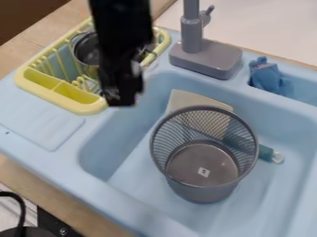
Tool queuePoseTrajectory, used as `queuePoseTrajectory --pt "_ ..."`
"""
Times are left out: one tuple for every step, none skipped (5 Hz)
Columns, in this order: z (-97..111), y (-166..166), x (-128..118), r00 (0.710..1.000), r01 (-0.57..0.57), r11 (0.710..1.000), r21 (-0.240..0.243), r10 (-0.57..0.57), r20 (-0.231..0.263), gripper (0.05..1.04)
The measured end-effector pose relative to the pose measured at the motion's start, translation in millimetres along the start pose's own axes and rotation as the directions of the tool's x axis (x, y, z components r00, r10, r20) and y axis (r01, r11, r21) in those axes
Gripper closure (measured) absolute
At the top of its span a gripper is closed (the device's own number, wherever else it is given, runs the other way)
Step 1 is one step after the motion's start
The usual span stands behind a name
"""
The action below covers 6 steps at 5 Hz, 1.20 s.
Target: Moved the sushi from the pot to the basket in sink
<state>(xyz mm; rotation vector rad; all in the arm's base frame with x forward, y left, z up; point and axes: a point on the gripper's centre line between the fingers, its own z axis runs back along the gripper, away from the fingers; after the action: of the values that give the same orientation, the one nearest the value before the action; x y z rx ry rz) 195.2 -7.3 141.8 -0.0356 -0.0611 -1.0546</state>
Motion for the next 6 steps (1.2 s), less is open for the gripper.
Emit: queuePoseTrajectory --pt "-1.7 -14.1 22.8 0.993 0.115 0.993 -0.017 -0.114 0.035 0.633" --pt "-11.6 -23.6 42.5 0.982 0.189 0.981 -0.038 -0.188 0.035 0.633" --pt "-25.1 -24.3 56.6 0.977 0.212 0.976 -0.048 -0.211 0.031 0.633" --pt "-31.4 -21.0 66.9 0.980 0.196 0.981 0.006 -0.196 0.045 0.633" --pt "-40.3 -21.3 65.1 0.985 0.169 0.985 0.044 -0.170 0.017 0.581" --pt "-45.3 -21.4 60.1 0.989 0.146 0.989 0.037 -0.147 0.015 0.284"
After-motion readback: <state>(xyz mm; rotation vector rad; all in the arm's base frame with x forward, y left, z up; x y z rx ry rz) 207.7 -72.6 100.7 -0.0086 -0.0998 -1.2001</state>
